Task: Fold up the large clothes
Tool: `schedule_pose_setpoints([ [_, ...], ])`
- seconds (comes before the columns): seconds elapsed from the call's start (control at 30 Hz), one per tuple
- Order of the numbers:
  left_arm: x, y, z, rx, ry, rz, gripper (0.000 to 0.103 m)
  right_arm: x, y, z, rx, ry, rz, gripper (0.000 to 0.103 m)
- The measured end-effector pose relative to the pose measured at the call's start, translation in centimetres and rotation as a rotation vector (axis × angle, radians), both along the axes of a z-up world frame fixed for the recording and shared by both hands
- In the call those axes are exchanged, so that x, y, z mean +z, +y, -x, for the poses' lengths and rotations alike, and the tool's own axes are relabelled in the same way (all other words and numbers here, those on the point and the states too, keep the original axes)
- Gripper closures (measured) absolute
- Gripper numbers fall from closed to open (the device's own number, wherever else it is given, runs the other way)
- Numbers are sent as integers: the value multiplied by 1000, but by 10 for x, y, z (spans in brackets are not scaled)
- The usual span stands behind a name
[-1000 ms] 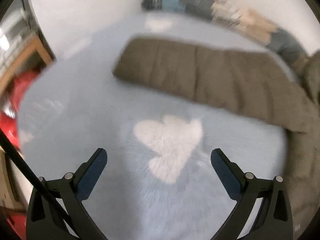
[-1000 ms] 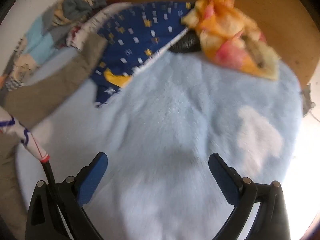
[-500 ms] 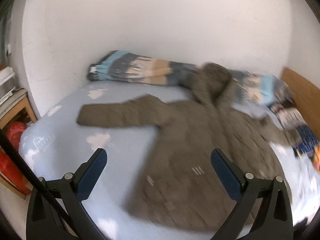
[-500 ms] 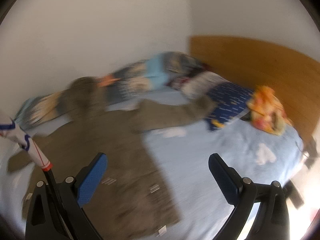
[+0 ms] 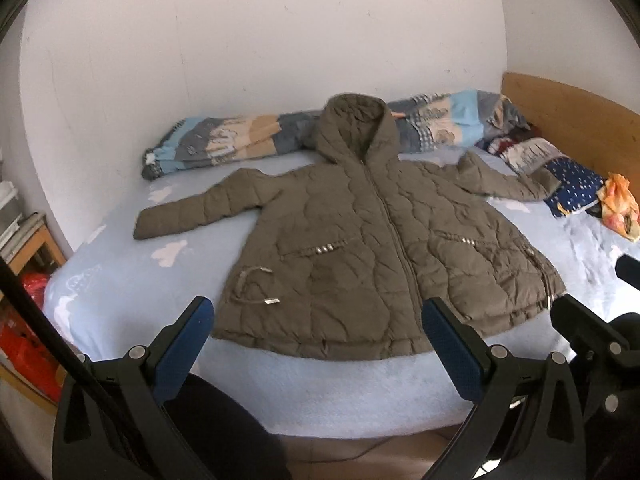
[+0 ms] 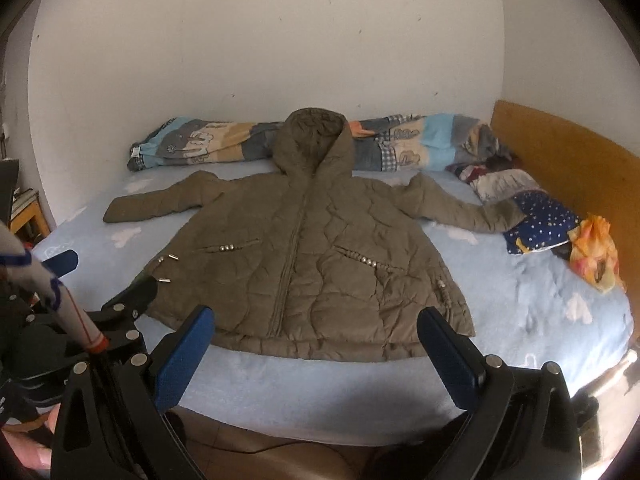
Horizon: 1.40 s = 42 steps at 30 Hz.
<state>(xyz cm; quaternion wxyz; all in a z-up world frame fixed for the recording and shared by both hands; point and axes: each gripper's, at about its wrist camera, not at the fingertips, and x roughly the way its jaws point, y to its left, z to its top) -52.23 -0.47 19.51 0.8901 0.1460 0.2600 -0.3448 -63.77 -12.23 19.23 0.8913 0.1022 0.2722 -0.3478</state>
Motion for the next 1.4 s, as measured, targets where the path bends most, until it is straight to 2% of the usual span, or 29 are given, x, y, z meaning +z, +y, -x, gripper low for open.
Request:
schedule_pose_setpoints([
  [0.17,0,-1,-31,6,17,25,0,-5,-14,-7,-24,7,-51,0],
  [0.3,-10,-25,-67,60,44,42,0,-7,-36,-22,-38,16,-37,0],
  [0.4,-32,-37,-81,99,76,-6,0,-17,-53,-36,-61,37,-39,0],
  [0.47,-43,-40,-88,105,140,-34,0,-29,-64,-45,-79,69,-49,0],
  [0.67,-55,-44,-91,103,139,-59,0,-60,-78,-53,-89,113,-120,0],
  [0.9,-71,-51,-93,98,176,-97,0,-73,-81,-53,-86,147,-137,0],
  [1.4,-70,-52,-94,100,148,-116,0,-76,-85,-45,-112,145,-146,0],
])
